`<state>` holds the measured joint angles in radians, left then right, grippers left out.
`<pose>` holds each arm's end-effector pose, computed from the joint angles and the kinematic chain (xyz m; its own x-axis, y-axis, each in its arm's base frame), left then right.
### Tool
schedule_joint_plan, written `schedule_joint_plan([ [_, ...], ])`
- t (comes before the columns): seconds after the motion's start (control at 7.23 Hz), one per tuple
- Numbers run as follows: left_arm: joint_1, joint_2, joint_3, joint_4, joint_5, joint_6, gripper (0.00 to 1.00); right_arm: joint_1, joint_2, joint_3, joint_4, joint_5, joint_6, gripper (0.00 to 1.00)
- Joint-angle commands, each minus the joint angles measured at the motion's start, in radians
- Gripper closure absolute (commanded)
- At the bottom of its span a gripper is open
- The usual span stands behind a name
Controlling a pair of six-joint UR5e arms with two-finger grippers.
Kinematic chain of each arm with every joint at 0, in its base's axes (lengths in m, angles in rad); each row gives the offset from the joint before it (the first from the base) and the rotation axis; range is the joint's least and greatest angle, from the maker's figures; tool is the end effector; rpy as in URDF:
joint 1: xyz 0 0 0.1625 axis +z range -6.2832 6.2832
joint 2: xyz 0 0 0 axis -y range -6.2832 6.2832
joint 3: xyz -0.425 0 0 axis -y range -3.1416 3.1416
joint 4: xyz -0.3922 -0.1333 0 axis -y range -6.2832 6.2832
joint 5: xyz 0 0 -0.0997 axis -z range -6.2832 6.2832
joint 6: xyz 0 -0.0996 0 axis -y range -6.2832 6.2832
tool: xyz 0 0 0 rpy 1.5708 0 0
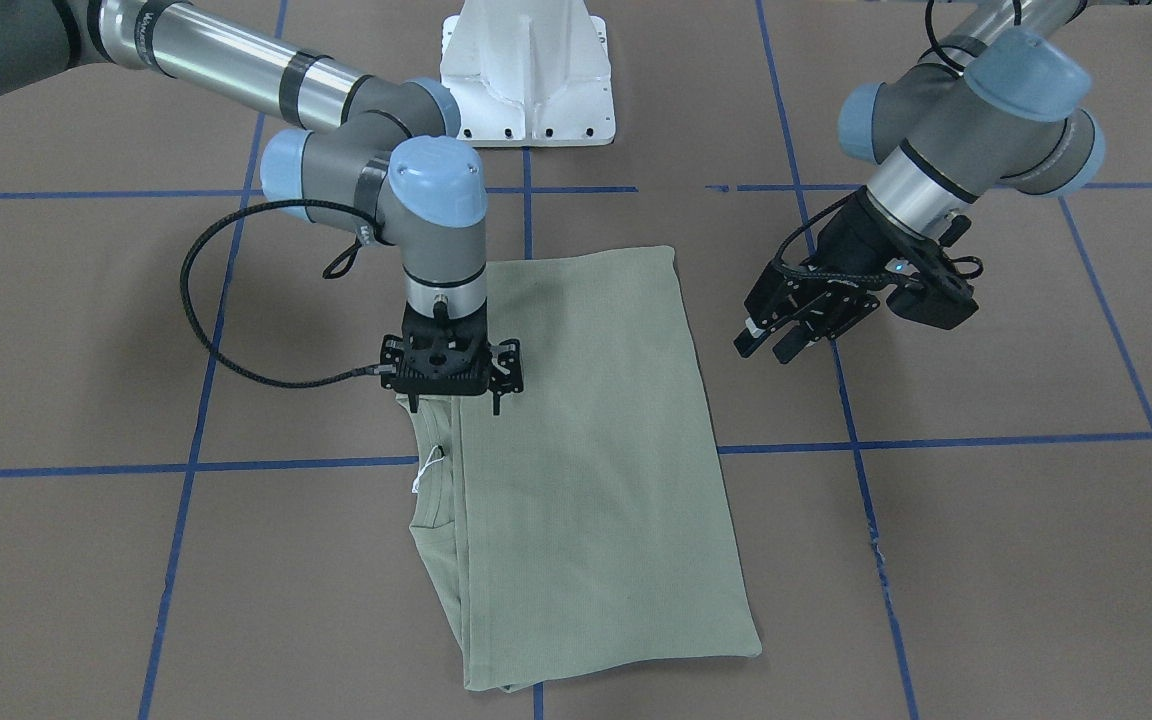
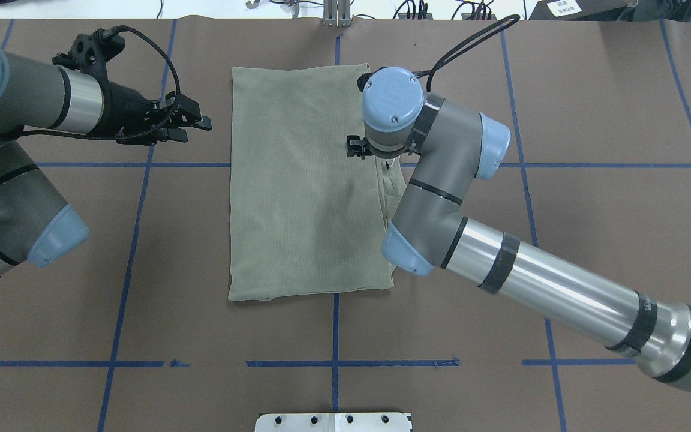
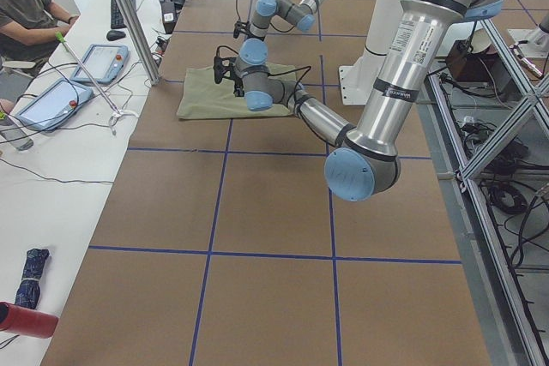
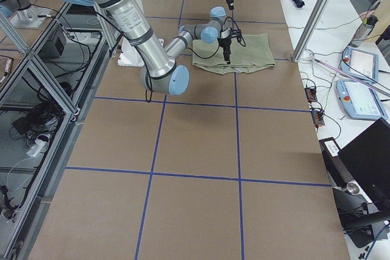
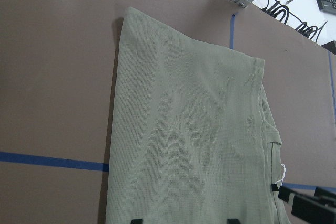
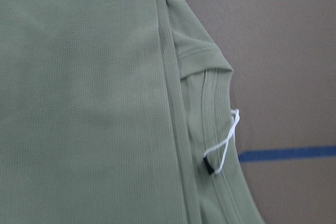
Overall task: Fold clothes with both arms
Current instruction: 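Move both grippers to the shirt edge nearest the robot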
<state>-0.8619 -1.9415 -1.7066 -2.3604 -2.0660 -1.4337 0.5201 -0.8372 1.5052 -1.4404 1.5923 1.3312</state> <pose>0.3308 -0.5177 0.2962 0.2255 -0.0782 -0.9711 0.3425 0.9395 0.0039 -0.5712 -0.4783 0.2333 0.7030 0.1292 0.6993 -0.3260 0.9325 0.1554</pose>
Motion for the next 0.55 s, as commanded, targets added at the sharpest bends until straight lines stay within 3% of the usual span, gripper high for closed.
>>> schedule_joint_plan([
  [0.0, 0.001, 0.001, 0.002, 0.001, 0.001, -0.001, 0.38, -0.139, -0.2, 0.288, -0.065, -0.113, 0.306, 0.0],
  [0.14, 0.001, 0.001, 0.001, 0.001, 0.001, -0.001, 0.38, -0.211, -0.216, 0.331, -0.13, -0.221, 0.439, 0.0],
  [0.41, 0.001, 0.001, 0.005, 0.001, 0.001, -0.001, 0.38, -0.264, -0.229, 0.313, -0.111, -0.23, 0.683, 0.07],
])
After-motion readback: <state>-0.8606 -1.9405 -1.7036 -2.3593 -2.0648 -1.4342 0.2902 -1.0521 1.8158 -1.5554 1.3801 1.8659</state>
